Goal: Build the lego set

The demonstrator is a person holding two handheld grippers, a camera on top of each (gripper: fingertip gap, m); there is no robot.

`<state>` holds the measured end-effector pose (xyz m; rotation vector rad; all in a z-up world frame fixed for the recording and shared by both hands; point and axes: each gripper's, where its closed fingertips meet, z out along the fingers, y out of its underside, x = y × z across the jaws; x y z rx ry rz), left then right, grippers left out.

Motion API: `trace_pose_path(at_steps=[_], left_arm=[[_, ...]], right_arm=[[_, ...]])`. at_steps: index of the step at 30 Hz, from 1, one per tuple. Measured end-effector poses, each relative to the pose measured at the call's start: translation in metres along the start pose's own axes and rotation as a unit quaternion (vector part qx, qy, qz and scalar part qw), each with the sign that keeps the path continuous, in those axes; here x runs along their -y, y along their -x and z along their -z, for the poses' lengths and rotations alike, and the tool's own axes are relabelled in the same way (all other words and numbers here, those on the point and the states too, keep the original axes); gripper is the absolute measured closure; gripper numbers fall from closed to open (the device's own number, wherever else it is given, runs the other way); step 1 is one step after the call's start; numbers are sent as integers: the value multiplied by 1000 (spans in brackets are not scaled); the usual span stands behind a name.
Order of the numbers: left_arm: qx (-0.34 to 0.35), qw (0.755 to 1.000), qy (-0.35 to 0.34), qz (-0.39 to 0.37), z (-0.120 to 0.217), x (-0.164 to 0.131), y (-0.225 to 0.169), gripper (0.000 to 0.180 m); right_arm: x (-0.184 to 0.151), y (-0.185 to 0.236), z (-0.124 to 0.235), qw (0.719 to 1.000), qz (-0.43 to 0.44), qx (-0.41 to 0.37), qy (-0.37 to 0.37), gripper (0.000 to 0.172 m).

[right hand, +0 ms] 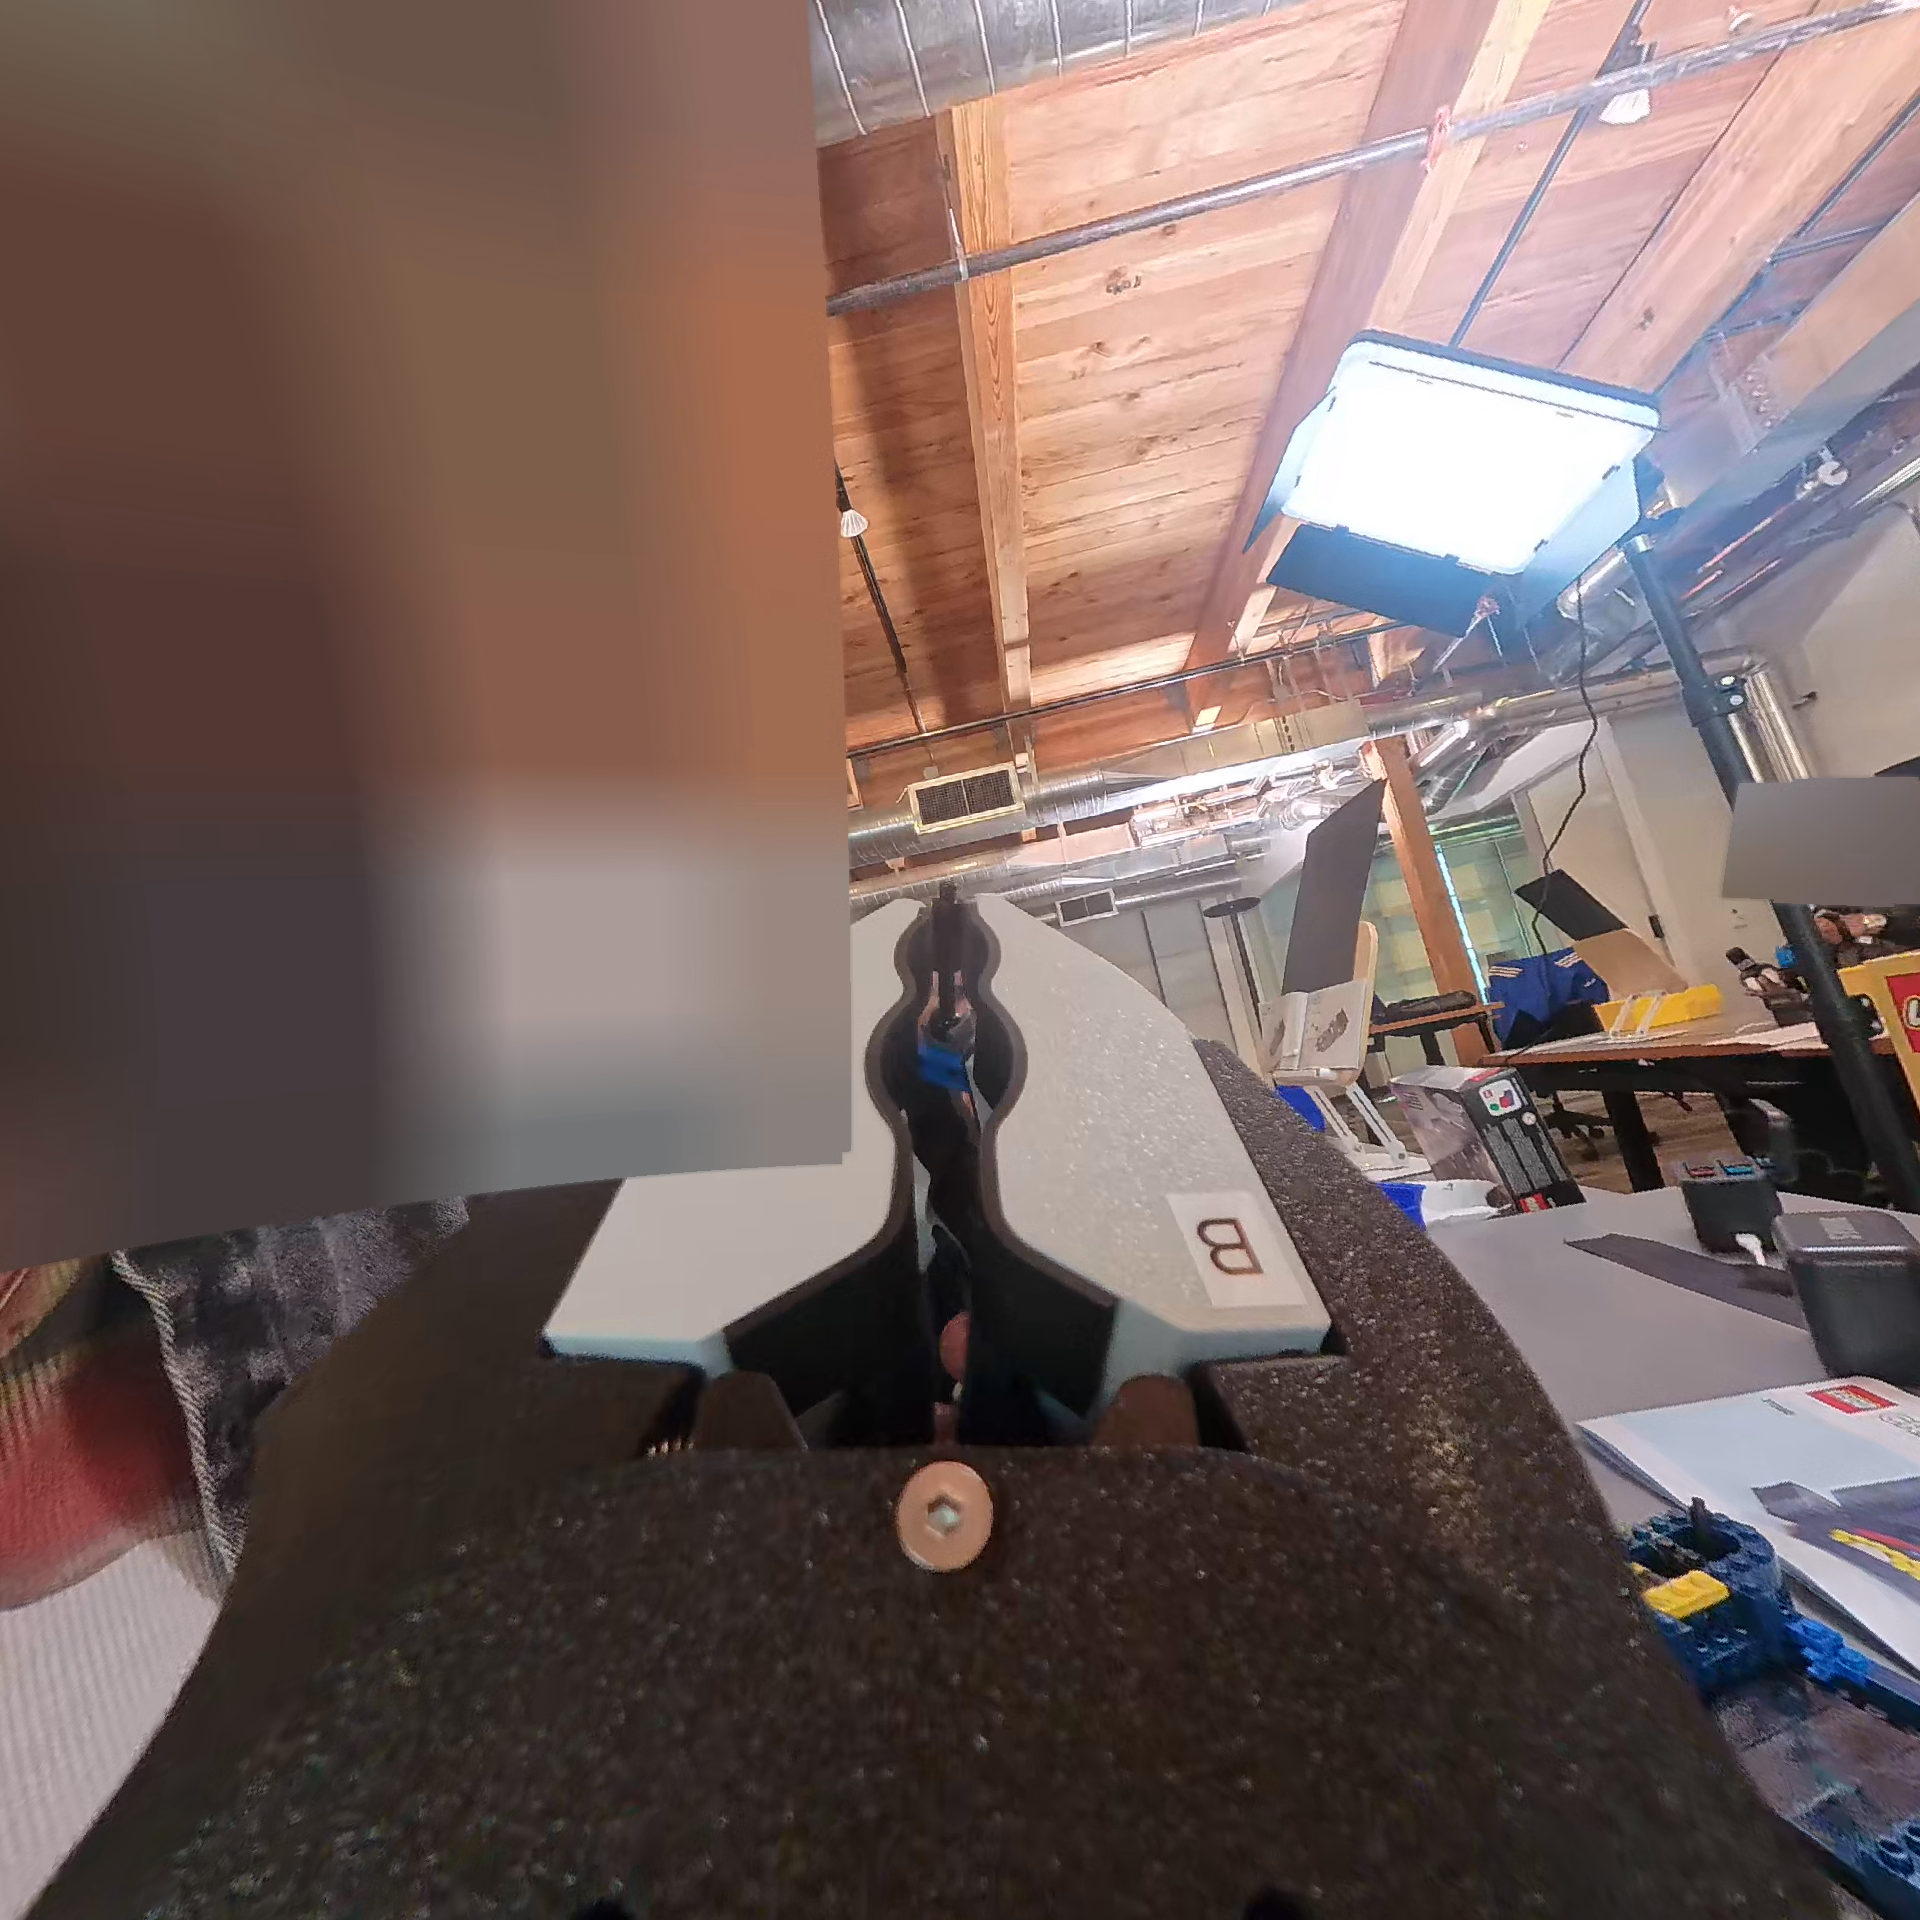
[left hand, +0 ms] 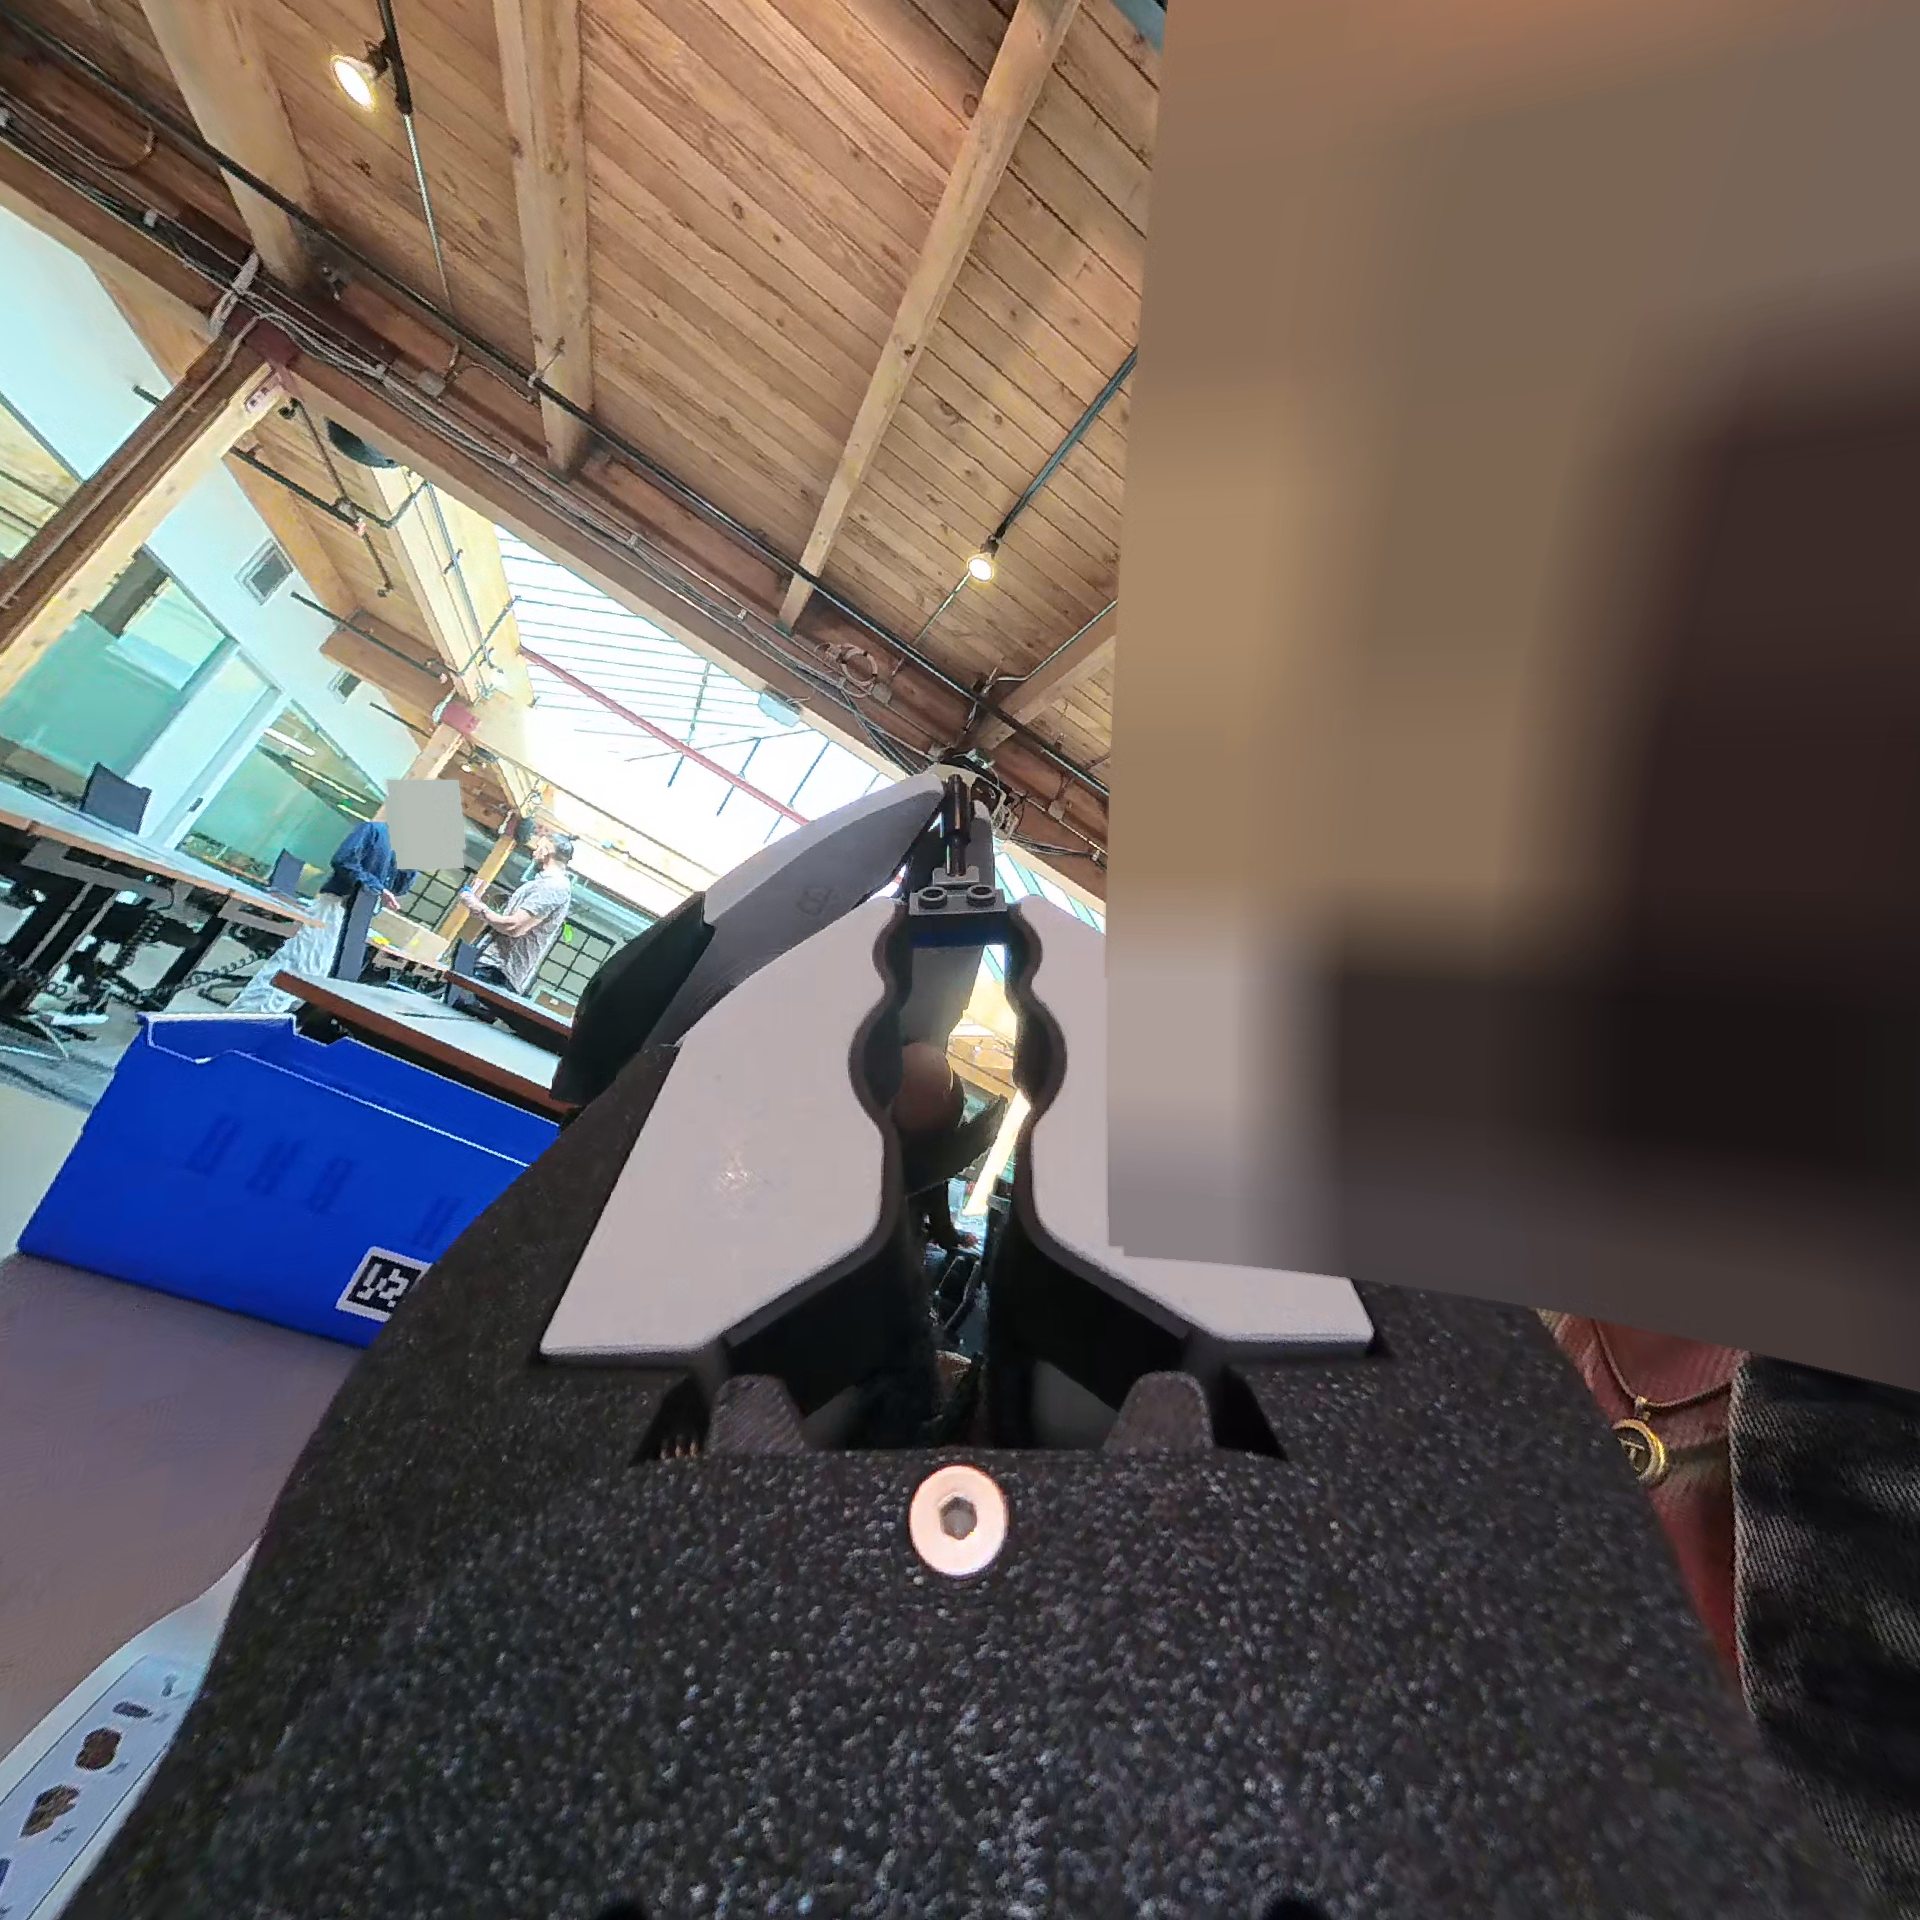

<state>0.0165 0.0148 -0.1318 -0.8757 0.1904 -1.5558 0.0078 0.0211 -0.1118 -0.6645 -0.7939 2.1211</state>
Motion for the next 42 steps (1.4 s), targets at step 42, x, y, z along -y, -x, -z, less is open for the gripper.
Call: trace_pose_path(at_steps=[42], left_arm=[[100, 994, 47, -15, 26, 12, 37, 165]], right_arm=[[-22, -40, 25, 995, -28, -98, 2, 169]])
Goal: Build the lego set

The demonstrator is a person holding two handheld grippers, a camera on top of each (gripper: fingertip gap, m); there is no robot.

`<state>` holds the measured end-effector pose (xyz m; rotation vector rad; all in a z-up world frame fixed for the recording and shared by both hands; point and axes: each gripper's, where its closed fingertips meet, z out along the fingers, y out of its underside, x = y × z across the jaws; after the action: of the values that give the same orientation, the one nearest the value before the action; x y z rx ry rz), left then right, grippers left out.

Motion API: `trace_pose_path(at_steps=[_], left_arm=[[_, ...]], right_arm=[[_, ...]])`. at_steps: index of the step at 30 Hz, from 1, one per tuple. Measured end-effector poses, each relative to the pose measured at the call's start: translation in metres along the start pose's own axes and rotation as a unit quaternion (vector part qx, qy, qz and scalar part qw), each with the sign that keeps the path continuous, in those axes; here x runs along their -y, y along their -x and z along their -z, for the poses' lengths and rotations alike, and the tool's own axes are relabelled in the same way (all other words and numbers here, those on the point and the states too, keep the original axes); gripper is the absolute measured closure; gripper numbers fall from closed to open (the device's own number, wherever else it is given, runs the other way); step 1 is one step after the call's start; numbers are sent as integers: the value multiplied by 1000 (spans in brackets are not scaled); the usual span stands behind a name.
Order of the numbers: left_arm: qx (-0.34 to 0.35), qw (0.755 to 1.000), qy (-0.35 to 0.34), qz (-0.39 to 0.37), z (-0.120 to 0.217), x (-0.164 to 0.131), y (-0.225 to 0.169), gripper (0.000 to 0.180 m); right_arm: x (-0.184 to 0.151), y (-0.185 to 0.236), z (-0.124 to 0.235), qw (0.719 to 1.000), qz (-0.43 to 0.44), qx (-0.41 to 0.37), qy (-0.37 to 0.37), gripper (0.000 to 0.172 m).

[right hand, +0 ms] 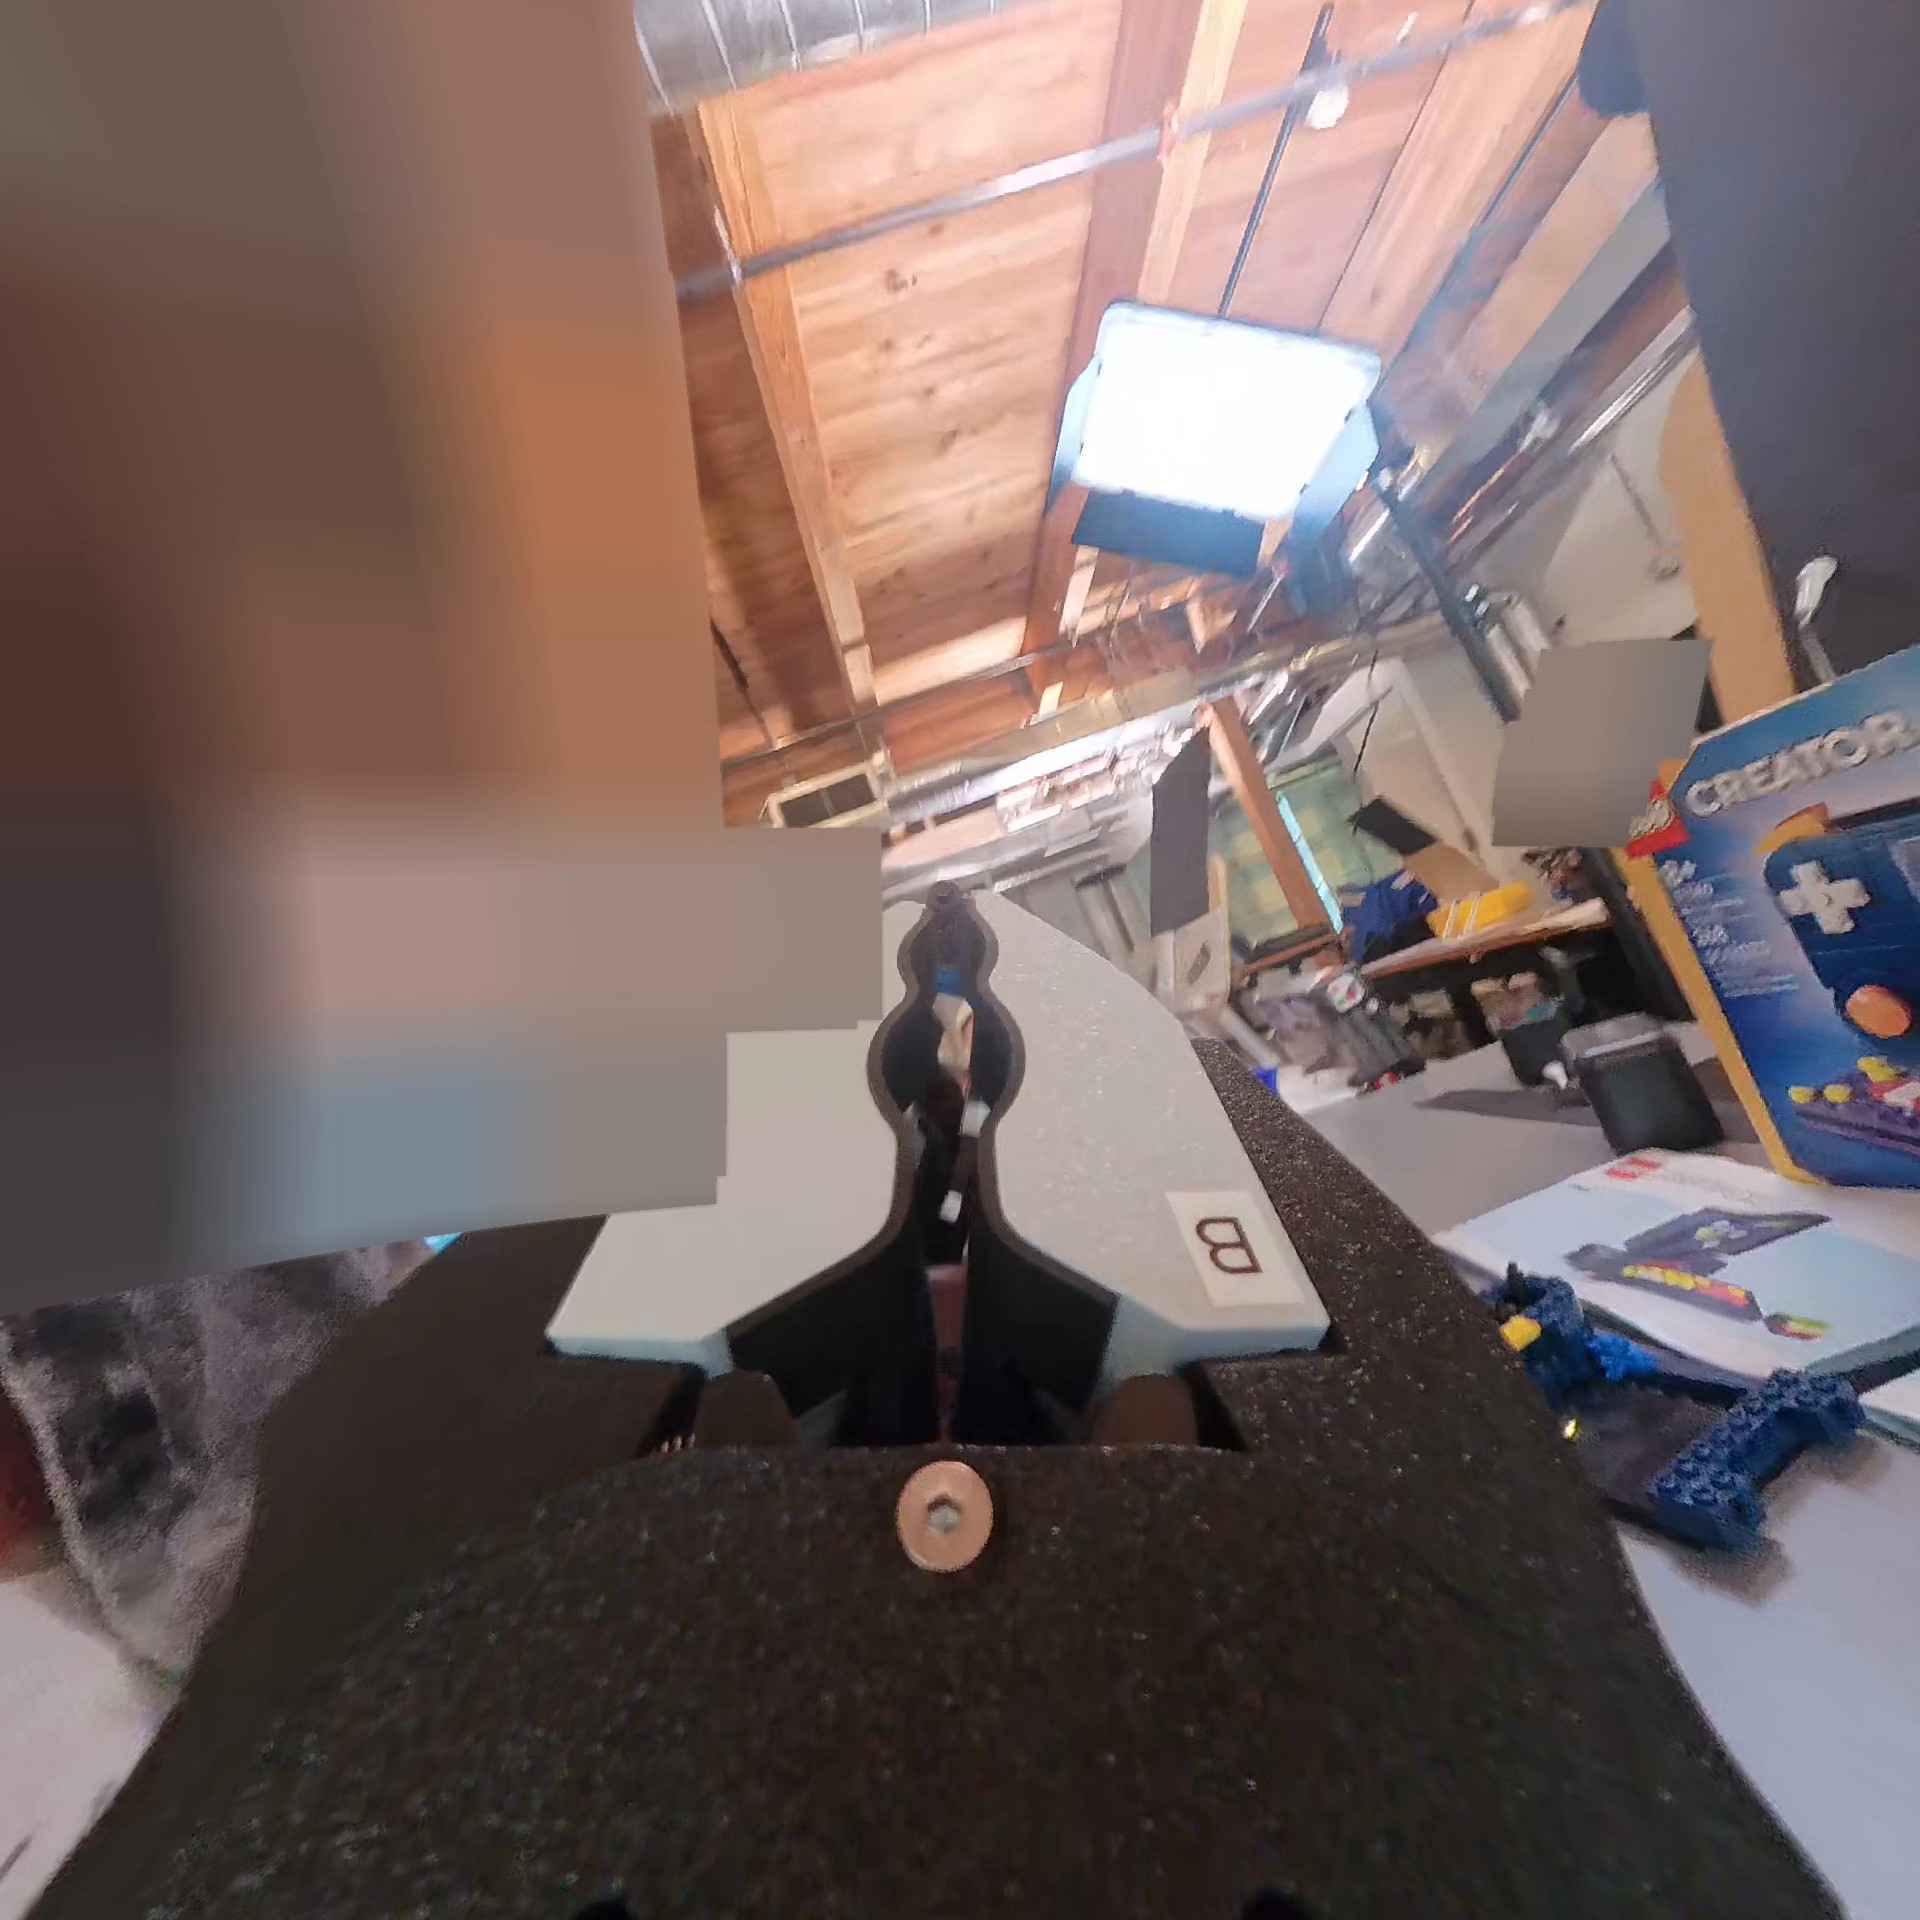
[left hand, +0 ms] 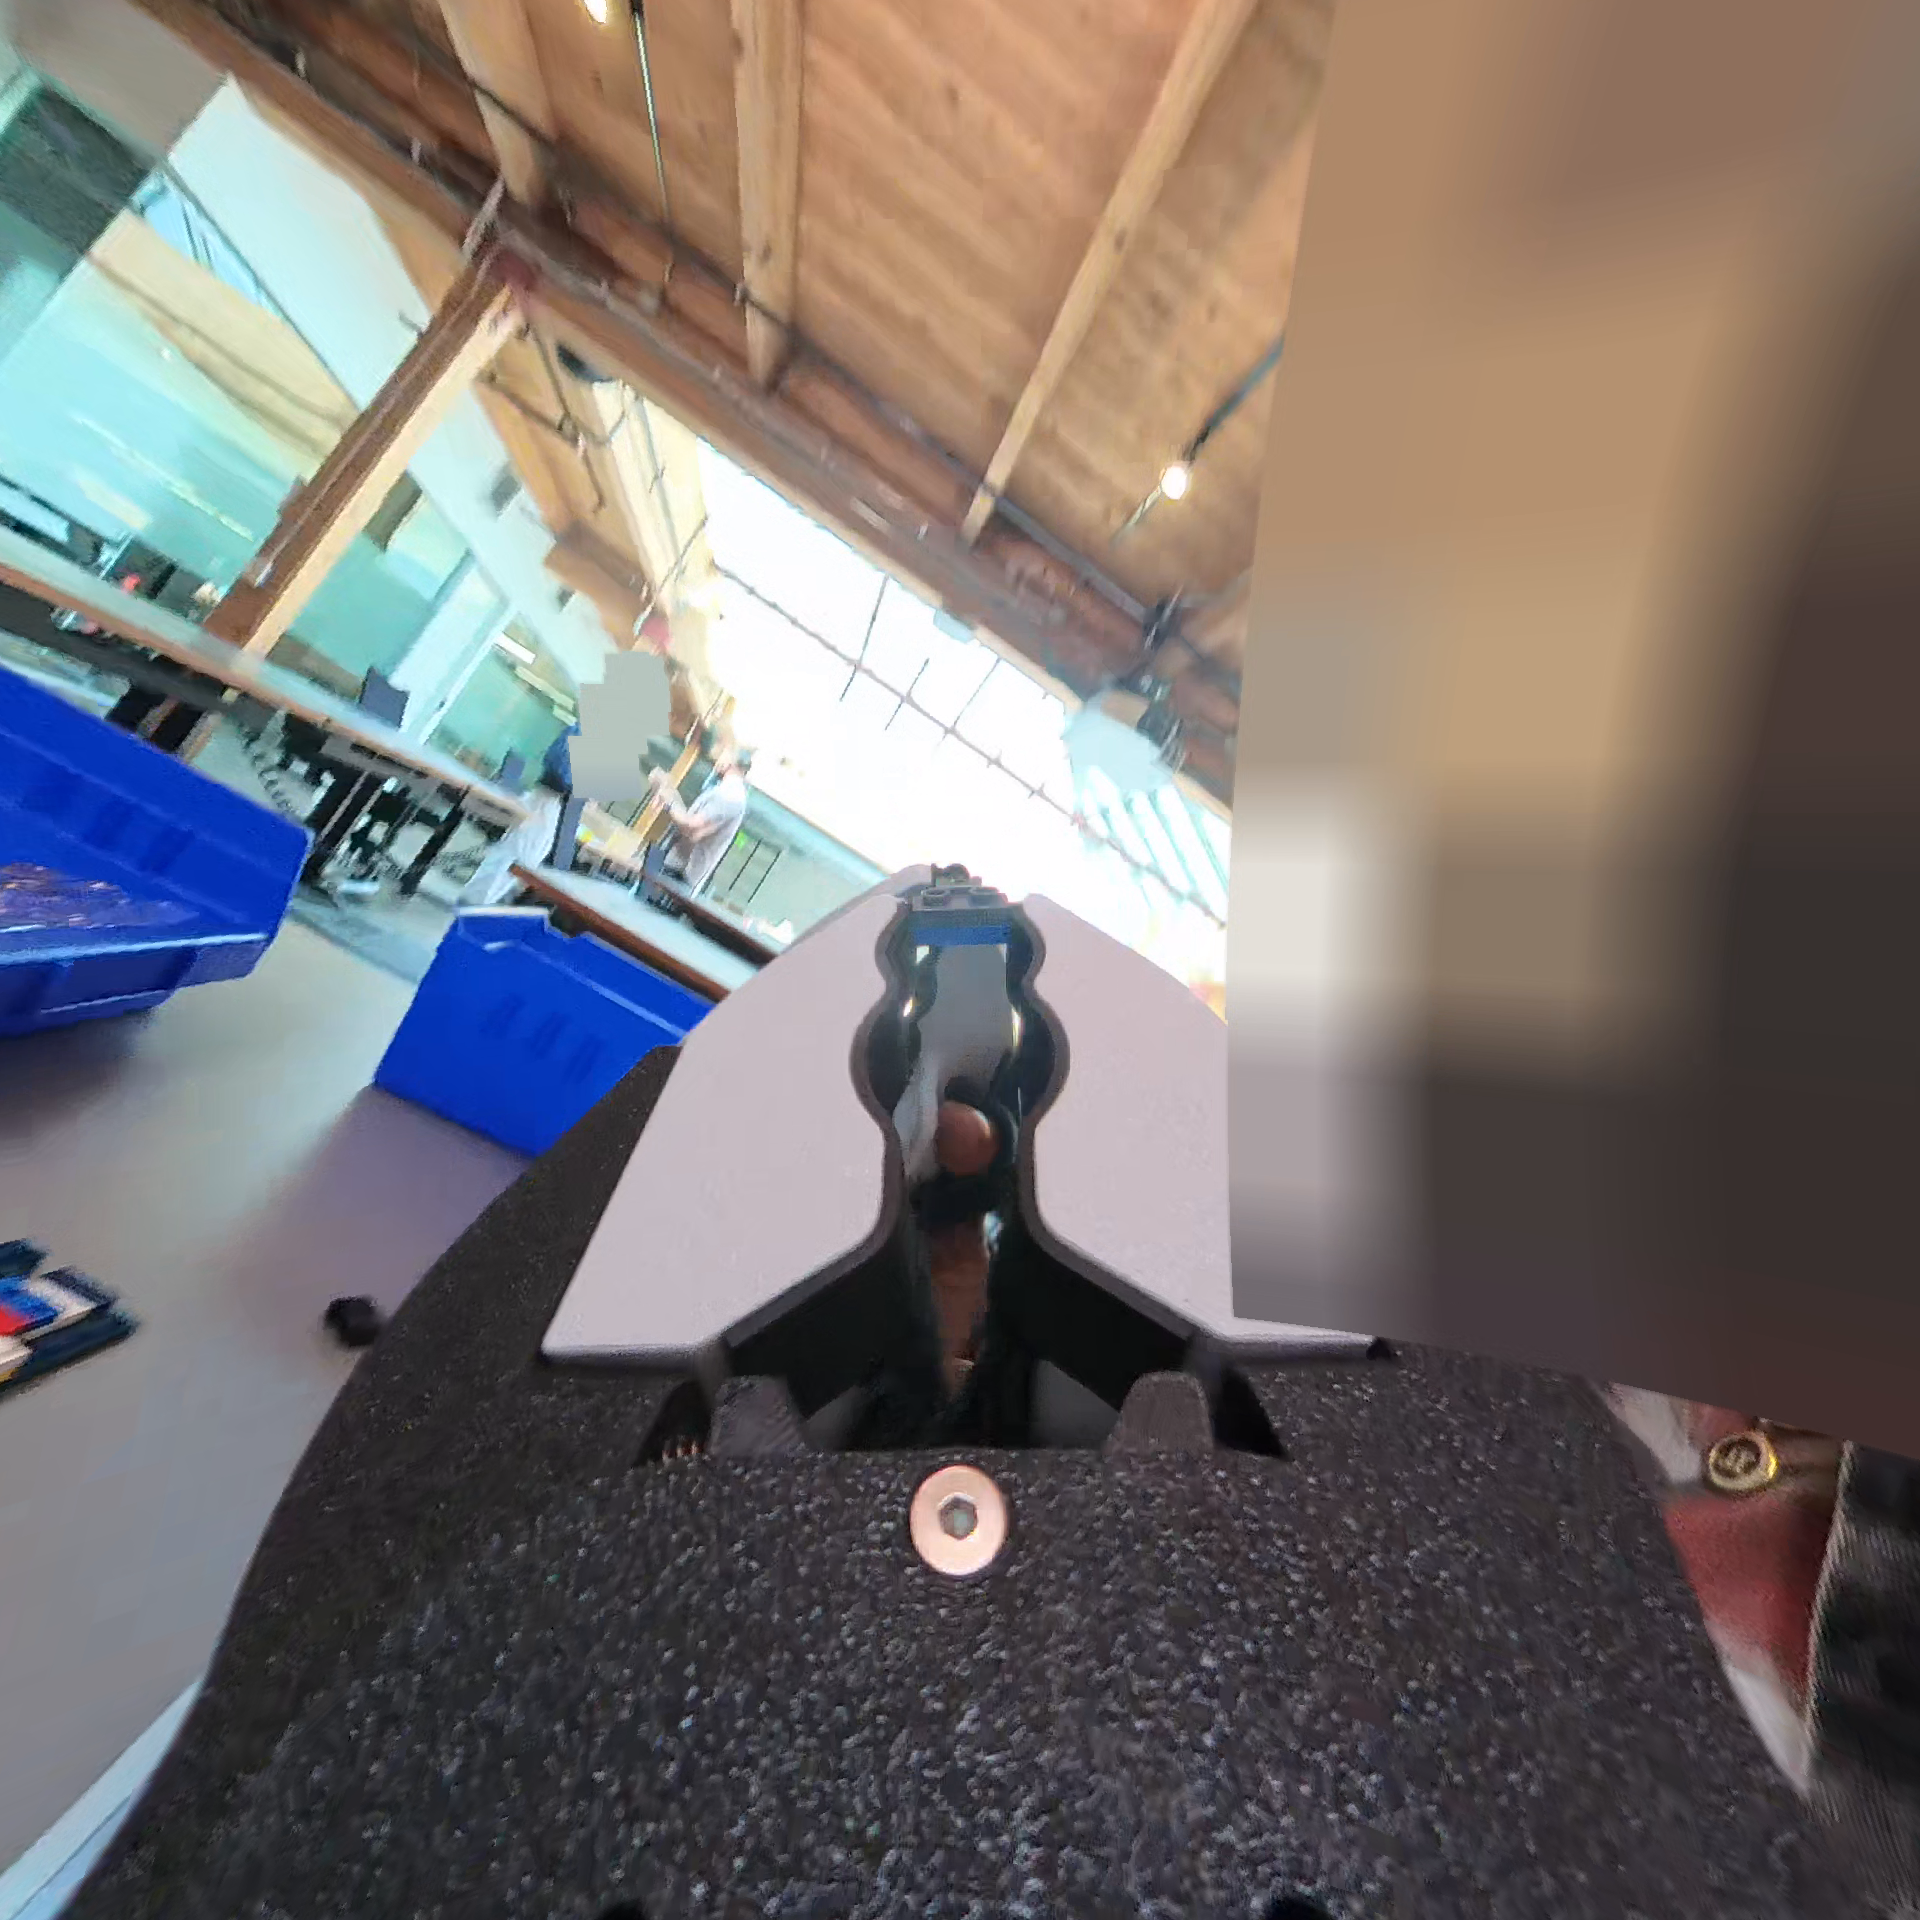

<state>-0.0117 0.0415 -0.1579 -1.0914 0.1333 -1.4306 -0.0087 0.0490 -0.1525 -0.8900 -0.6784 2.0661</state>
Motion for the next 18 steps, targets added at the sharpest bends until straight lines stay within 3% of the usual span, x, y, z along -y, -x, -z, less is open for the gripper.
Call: trace_pose_path(at_steps=[7, 10, 12, 14, 16, 18], left_arm=[[31, 980, 177, -83, 12, -26, -1, 165], [35, 979, 185, -81, 13, -30, 0, 164], [53, 978, 188, -71, 21, -31, 8, 164], [123, 964, 221, -78, 41, -42, 29, 164], [219, 932, 263, -122, 68, -51, 56, 164], [270, 897, 302, -179, 83, -55, 69, 164]], right_arm=[[-30, 6, 13, 990, 10, 32, 140, 172], [-32, 4, 19, 989, -15, 27, 147, 172], [-43, -2, 29, 979, -19, 8, 204, 172], [-65, -19, 52, 949, -4, -49, 311, 172], [-84, -47, 89, 900, 38, -132, 414, 172], [-90, -60, 115, 867, 67, -171, 464, 168]])
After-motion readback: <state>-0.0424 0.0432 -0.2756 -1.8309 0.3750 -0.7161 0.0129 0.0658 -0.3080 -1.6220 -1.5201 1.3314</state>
